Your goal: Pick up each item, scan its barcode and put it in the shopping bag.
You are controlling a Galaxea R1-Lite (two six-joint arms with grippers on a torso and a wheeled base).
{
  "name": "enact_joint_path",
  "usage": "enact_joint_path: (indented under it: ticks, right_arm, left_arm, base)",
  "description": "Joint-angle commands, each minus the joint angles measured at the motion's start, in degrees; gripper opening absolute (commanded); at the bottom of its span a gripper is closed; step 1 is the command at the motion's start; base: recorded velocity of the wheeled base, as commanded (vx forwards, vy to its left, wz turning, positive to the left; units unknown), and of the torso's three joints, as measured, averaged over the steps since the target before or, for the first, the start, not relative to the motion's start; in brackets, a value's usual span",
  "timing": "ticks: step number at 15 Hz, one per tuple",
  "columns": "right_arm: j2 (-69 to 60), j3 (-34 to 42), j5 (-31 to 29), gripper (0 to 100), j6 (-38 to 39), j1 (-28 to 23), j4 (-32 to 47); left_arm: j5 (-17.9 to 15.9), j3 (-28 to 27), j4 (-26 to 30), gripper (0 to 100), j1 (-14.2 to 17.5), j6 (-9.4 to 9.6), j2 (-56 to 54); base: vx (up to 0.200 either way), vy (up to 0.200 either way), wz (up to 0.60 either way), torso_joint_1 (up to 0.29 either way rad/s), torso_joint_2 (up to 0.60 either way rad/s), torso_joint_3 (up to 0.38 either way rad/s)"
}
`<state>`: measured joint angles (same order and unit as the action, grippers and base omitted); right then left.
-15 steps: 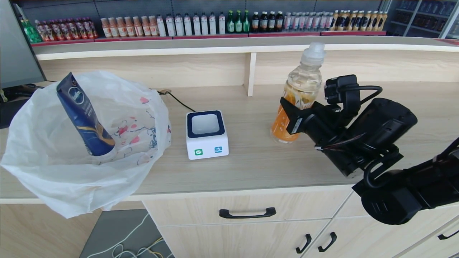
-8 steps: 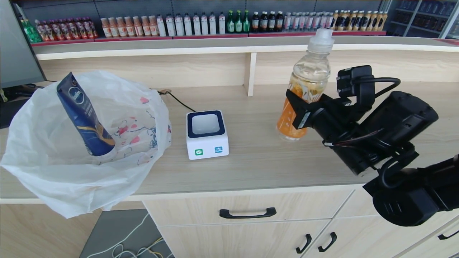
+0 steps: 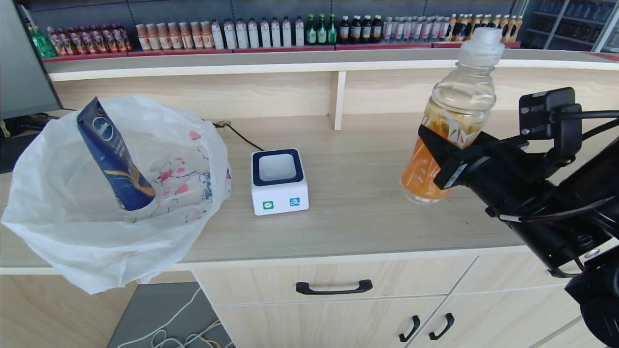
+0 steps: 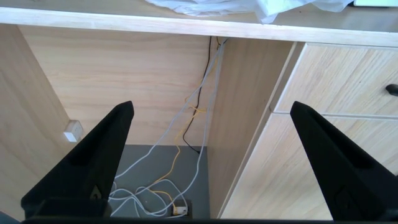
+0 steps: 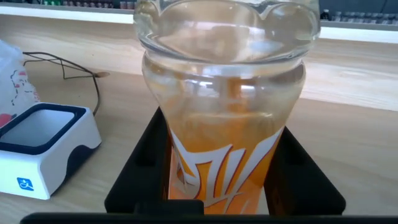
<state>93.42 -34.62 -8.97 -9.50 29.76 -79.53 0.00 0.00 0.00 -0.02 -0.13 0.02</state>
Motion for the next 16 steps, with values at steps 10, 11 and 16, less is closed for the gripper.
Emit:
enact_joint_path:
  ticks: [10,11,16]
  right_arm:
    - [-20.12,20.38,6.95,0,8.62,5.14,-0.01]
    - [-20.38,20.73,7.04,0,8.88,5.49,-0.01]
    - [-21.43,21.0,7.04,0,9.06,5.49,0.17]
  left_arm:
    - [0.0,0.0,0.0,100,0.02,-0.04,-0.02]
    - [0.0,0.0,0.0,100,0.02,-0.04,-0.02]
    - [0.0,0.0,0.0,100,-0.06,-0.04,-0.02]
  base:
    - [0.0,0.0,0.0,0.0,0.0,0.0]
    - [0.0,0.0,0.0,0.0,0.0,0.0]
    - [0.0,0.0,0.0,0.0,0.0,0.0]
